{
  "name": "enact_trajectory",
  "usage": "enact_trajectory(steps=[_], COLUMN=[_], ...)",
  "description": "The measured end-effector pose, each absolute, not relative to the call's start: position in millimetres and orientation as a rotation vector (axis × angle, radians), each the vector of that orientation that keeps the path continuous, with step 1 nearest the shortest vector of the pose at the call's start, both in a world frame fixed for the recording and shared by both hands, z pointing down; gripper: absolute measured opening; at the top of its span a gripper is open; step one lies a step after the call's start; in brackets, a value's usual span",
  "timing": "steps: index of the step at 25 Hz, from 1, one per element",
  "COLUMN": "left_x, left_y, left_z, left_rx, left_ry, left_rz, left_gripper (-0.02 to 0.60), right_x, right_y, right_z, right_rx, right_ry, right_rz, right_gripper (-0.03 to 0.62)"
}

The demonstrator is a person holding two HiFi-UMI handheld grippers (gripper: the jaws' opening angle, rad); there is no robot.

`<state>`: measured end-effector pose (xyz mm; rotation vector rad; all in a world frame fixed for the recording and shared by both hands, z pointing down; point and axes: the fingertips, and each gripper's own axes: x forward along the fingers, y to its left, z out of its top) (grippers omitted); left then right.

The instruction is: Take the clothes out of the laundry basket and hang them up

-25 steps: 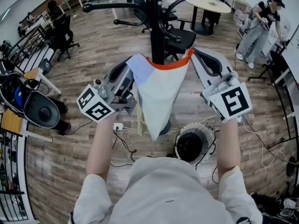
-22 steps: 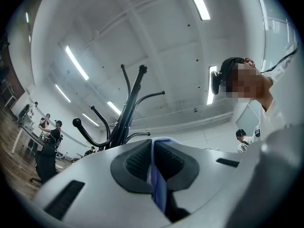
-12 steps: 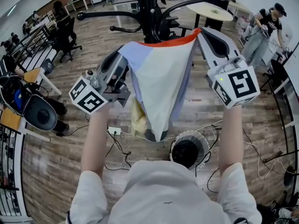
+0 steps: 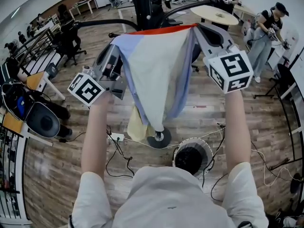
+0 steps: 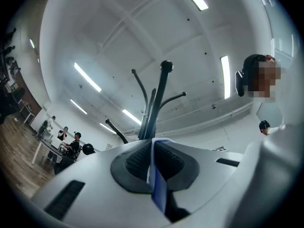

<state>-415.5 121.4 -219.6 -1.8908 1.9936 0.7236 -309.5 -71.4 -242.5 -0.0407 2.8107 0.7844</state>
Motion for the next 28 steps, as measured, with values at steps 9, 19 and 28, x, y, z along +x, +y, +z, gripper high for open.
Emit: enact_trajectory(steps=[9,19,28], left_x=[-453.2,-483.4,-484.5], left_y=[115.2,104.3,91.8], left_z=[-208.0,-161.6,-112.7], left_rx=[-1.744,-1.706,-1.765], left_ry=[2.159,2.32,2.398], left_rz=[0.717,0.682,0.629], left_gripper=[0.025,0.025,0.025], right_x=[-344.7,-384.6,-401.1], right_y=[-90.5,-104.9,-87.6], right_z=[-229.1,-172.1,-113.8], right_rx=[-0.014,0.022,0.107], right_ry=[2.859,2.979,3.062], right_rz=[0.766,0.702,0.664], right_gripper=[0.006,0.006,0.006])
